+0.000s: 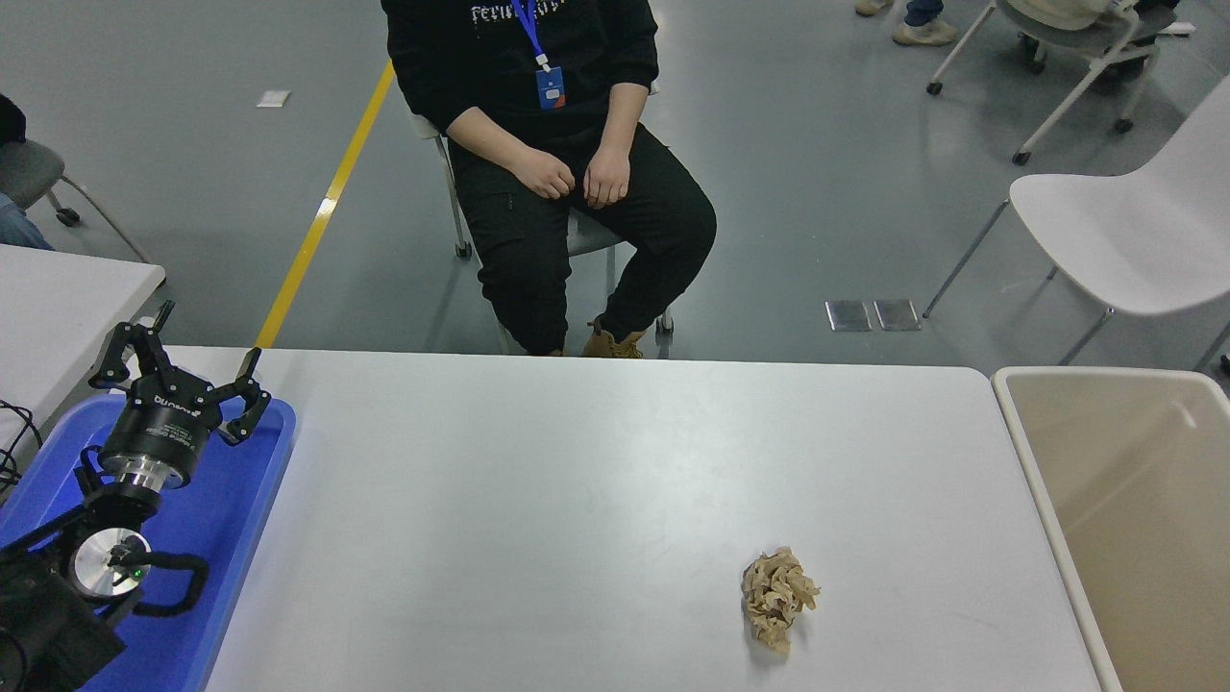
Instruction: Clean the table surface
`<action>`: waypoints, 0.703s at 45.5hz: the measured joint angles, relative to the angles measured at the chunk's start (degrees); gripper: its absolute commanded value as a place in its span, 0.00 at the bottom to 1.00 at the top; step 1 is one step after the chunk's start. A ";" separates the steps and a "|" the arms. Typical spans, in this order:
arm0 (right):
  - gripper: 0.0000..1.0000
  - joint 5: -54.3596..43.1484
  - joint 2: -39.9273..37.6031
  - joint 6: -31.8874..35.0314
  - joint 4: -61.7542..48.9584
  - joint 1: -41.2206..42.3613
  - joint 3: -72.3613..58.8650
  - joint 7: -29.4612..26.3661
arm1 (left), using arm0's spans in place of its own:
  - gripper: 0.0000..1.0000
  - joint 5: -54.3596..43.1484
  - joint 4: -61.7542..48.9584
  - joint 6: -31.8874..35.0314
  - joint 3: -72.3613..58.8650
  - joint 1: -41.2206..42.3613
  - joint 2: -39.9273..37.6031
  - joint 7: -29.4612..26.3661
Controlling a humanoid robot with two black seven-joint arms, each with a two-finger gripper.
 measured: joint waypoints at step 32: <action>0.99 0.77 6.39 -0.14 19.47 -16.06 16.24 11.02 | 1.00 -0.02 0.00 0.00 -0.02 -0.01 0.00 0.00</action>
